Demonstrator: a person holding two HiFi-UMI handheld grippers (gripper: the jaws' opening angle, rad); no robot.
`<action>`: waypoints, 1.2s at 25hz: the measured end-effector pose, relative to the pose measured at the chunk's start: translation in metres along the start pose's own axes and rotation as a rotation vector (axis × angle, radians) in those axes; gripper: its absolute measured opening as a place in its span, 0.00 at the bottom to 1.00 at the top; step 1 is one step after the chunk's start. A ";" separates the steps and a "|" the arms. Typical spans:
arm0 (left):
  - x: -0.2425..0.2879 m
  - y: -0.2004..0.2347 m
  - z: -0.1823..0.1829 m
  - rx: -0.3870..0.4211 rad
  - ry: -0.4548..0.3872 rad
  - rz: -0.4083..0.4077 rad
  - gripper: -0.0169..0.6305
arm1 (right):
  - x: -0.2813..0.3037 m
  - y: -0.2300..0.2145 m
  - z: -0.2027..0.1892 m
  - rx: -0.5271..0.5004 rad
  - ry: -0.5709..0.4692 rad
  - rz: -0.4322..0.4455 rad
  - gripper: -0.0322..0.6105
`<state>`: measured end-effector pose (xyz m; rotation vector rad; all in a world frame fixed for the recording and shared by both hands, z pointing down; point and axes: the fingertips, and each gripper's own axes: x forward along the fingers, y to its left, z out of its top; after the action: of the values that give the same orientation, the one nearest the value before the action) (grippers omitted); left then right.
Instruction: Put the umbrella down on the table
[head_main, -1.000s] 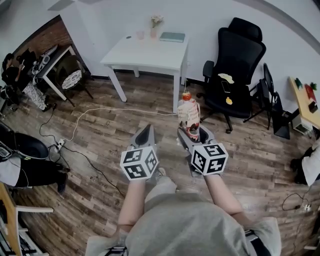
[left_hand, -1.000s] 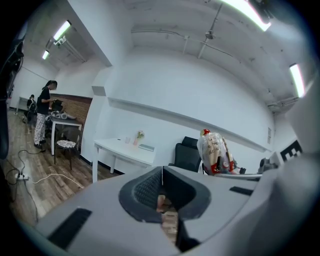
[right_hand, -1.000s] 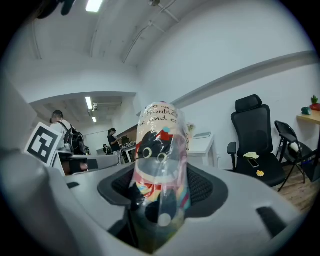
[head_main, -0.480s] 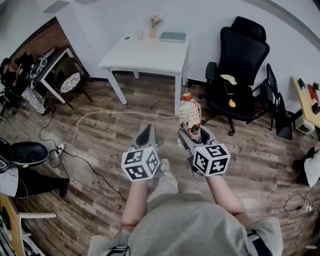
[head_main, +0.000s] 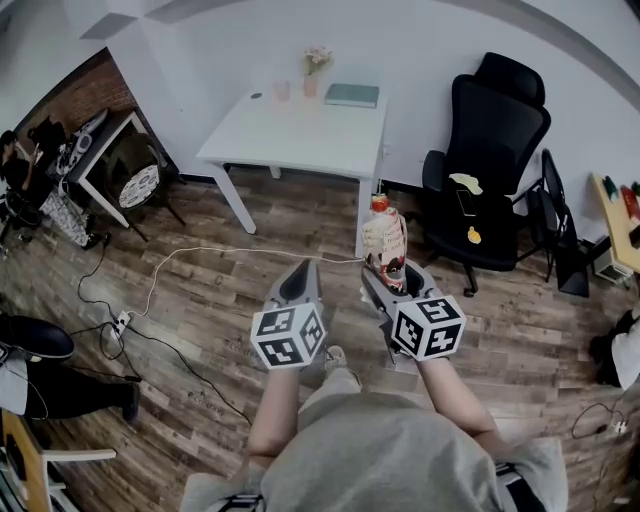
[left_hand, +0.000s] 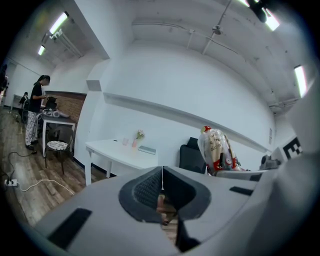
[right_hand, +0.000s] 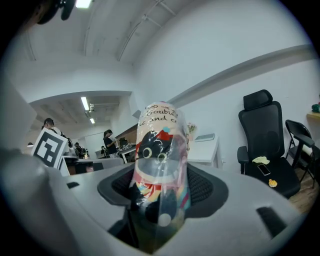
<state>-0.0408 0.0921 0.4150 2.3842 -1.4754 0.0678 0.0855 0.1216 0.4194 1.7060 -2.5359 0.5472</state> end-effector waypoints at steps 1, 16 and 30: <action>0.008 0.005 0.004 0.002 0.002 -0.003 0.04 | 0.009 -0.001 0.004 -0.001 -0.001 0.000 0.47; 0.117 0.083 0.055 0.017 0.010 -0.036 0.04 | 0.140 -0.020 0.046 0.001 -0.005 -0.034 0.47; 0.182 0.120 0.071 0.027 0.028 -0.077 0.04 | 0.209 -0.040 0.067 0.008 -0.025 -0.071 0.47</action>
<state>-0.0717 -0.1351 0.4180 2.4489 -1.3774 0.1030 0.0497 -0.0986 0.4142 1.8092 -2.4812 0.5358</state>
